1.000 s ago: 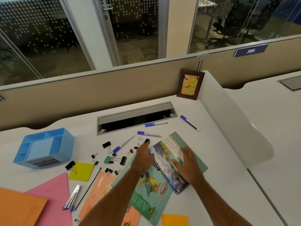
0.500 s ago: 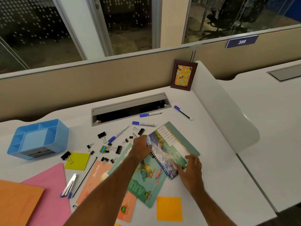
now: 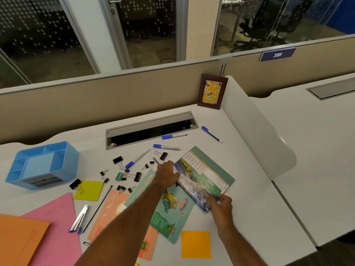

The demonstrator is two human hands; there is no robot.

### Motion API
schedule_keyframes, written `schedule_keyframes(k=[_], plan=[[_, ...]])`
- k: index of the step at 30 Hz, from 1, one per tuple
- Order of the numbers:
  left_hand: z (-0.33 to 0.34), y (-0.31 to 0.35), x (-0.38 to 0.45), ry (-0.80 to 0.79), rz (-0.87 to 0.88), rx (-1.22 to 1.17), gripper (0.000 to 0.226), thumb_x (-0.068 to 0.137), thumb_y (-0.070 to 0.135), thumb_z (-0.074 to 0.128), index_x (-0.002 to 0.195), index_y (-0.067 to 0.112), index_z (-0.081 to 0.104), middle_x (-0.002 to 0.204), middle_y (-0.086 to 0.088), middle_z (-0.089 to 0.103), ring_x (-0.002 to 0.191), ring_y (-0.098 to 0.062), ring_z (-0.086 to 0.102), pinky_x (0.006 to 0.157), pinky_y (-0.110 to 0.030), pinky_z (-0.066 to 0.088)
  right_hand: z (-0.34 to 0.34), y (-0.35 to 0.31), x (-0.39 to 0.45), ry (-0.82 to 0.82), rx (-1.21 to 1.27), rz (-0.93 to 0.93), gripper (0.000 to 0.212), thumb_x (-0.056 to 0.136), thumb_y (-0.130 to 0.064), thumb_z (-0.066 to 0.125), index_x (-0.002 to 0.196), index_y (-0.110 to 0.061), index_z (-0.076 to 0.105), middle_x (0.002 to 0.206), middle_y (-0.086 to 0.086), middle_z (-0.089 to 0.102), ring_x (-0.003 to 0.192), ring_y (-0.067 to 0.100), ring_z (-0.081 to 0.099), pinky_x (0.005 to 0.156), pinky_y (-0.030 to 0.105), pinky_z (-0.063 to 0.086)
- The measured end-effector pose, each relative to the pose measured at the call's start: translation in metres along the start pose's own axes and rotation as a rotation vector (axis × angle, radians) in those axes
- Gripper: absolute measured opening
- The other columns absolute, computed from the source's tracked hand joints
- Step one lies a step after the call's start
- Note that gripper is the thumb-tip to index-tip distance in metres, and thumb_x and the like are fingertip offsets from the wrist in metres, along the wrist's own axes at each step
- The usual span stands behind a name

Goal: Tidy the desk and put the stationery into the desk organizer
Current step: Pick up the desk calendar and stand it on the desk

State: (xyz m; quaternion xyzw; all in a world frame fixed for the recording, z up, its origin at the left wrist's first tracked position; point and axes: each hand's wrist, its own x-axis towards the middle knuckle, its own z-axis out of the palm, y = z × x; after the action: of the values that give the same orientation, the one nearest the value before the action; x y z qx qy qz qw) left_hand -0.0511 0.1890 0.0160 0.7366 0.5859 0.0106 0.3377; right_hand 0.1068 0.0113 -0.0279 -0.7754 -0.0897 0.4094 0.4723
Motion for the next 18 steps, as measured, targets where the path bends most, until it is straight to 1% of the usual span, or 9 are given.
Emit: schedule_keyframes(k=[3, 6, 8, 11, 13, 14, 16, 18], plan=[[0.0, 0.001, -0.001, 0.018, -0.026, -0.053, 0.05, 0.1, 0.031, 0.066, 0.139, 0.003, 0.053, 0.138, -0.017, 0.057, 0.13, -0.033, 0.049, 0.106, -0.046, 0.048, -0.001, -0.002, 0.002, -0.025, 0.168, 0.048, 0.045, 0.087, -0.01, 0.079, 0.126, -0.004, 0.056, 0.123, 0.019, 0.066, 0.106, 0.033, 0.07, 0.09, 0.05, 0.061], [0.0, 0.0, -0.002, 0.027, -0.047, -0.082, 0.045, 0.098, 0.029, 0.067, 0.131, -0.001, 0.057, 0.132, -0.02, 0.06, 0.124, -0.035, 0.055, 0.102, -0.047, 0.051, -0.005, -0.004, -0.001, -0.012, 0.229, 0.045, 0.047, 0.086, -0.01, 0.081, 0.124, -0.007, 0.053, 0.117, 0.017, 0.07, 0.102, 0.031, 0.072, 0.086, 0.047, 0.062], [-0.002, 0.0, -0.003, 0.036, -0.043, -0.107, 0.048, 0.098, 0.028, 0.068, 0.134, -0.001, 0.056, 0.135, -0.019, 0.06, 0.125, -0.033, 0.056, 0.103, -0.046, 0.051, -0.008, -0.005, -0.004, -0.019, 0.241, 0.03, 0.045, 0.086, -0.01, 0.081, 0.122, -0.01, 0.052, 0.118, 0.016, 0.069, 0.104, 0.031, 0.071, 0.086, 0.047, 0.062], [-0.005, -0.001, -0.005, 0.049, -0.03, -0.156, 0.052, 0.098, 0.025, 0.068, 0.139, -0.002, 0.054, 0.141, -0.02, 0.055, 0.129, -0.033, 0.054, 0.106, -0.044, 0.049, -0.014, -0.01, -0.008, -0.023, 0.269, 0.032, 0.039, 0.087, -0.009, 0.079, 0.115, -0.016, 0.052, 0.117, 0.014, 0.068, 0.105, 0.031, 0.07, 0.09, 0.05, 0.061], [-0.007, -0.001, -0.006, 0.061, -0.021, -0.21, 0.052, 0.098, 0.022, 0.067, 0.142, -0.001, 0.053, 0.145, -0.019, 0.053, 0.132, -0.033, 0.054, 0.11, -0.044, 0.048, -0.018, -0.013, -0.01, -0.02, 0.288, 0.024, 0.038, 0.089, -0.006, 0.077, 0.118, -0.015, 0.053, 0.118, 0.015, 0.069, 0.107, 0.032, 0.07, 0.089, 0.048, 0.06], [-0.008, -0.001, -0.007, 0.072, -0.015, -0.243, 0.052, 0.098, 0.021, 0.068, 0.144, 0.0, 0.053, 0.145, -0.017, 0.054, 0.133, -0.031, 0.054, 0.11, -0.043, 0.047, -0.02, -0.016, -0.011, -0.015, 0.29, 0.012, 0.038, 0.09, -0.005, 0.075, 0.12, -0.014, 0.053, 0.119, 0.015, 0.068, 0.107, 0.032, 0.069, 0.086, 0.045, 0.06], [-0.01, -0.001, -0.009, 0.102, -0.001, -0.298, 0.049, 0.097, 0.018, 0.069, 0.141, 0.002, 0.056, 0.142, -0.016, 0.058, 0.128, -0.028, 0.057, 0.108, -0.041, 0.049, -0.024, -0.022, -0.012, 0.005, 0.29, -0.018, 0.037, 0.092, -0.003, 0.072, 0.121, -0.015, 0.053, 0.119, 0.014, 0.067, 0.108, 0.031, 0.068, 0.081, 0.039, 0.058], [-0.012, -0.001, -0.011, 0.123, 0.017, -0.33, 0.045, 0.096, 0.015, 0.07, 0.138, 0.003, 0.059, 0.136, -0.014, 0.062, 0.124, -0.026, 0.06, 0.104, -0.038, 0.051, -0.029, -0.027, -0.012, 0.02, 0.297, -0.04, 0.036, 0.094, -0.002, 0.069, 0.123, -0.016, 0.053, 0.121, 0.015, 0.065, 0.11, 0.032, 0.067, 0.081, 0.039, 0.058]])
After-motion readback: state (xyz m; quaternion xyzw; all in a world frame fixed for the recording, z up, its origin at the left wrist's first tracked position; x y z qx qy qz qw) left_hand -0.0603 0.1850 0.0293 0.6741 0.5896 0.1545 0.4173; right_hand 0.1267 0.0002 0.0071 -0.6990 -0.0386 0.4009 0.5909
